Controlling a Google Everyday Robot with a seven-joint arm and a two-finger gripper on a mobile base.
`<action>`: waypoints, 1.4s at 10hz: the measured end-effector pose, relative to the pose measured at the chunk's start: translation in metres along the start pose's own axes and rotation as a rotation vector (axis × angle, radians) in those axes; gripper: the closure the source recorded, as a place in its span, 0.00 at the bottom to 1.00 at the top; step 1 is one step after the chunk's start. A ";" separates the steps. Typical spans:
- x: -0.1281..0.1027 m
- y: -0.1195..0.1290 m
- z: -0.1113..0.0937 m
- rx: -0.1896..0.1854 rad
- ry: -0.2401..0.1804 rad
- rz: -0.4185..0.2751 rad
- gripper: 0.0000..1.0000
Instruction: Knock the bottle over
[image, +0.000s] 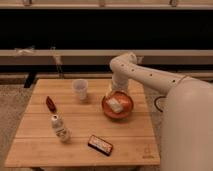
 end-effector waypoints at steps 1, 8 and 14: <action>0.000 0.000 0.000 0.000 0.000 0.000 0.20; 0.000 0.000 0.000 0.000 0.000 0.000 0.20; -0.019 -0.012 -0.020 0.036 0.048 -0.096 0.20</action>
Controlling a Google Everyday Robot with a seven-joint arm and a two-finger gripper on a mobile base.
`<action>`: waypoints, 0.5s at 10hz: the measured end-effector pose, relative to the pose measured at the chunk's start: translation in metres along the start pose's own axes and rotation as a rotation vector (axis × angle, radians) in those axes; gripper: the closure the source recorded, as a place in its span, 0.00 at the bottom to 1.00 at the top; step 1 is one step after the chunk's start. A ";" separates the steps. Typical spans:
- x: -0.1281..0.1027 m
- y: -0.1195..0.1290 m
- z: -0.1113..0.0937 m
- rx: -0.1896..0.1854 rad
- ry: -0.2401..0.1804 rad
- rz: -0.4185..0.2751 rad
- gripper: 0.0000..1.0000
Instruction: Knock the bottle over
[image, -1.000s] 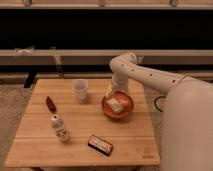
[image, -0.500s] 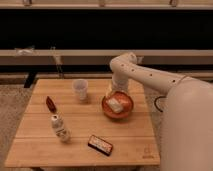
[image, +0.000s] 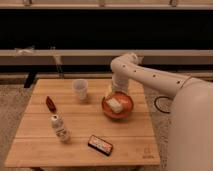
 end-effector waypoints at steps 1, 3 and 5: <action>-0.011 -0.008 -0.007 0.012 0.010 -0.032 0.20; -0.051 -0.038 -0.024 0.037 0.034 -0.122 0.20; -0.090 -0.069 -0.034 0.043 0.042 -0.217 0.20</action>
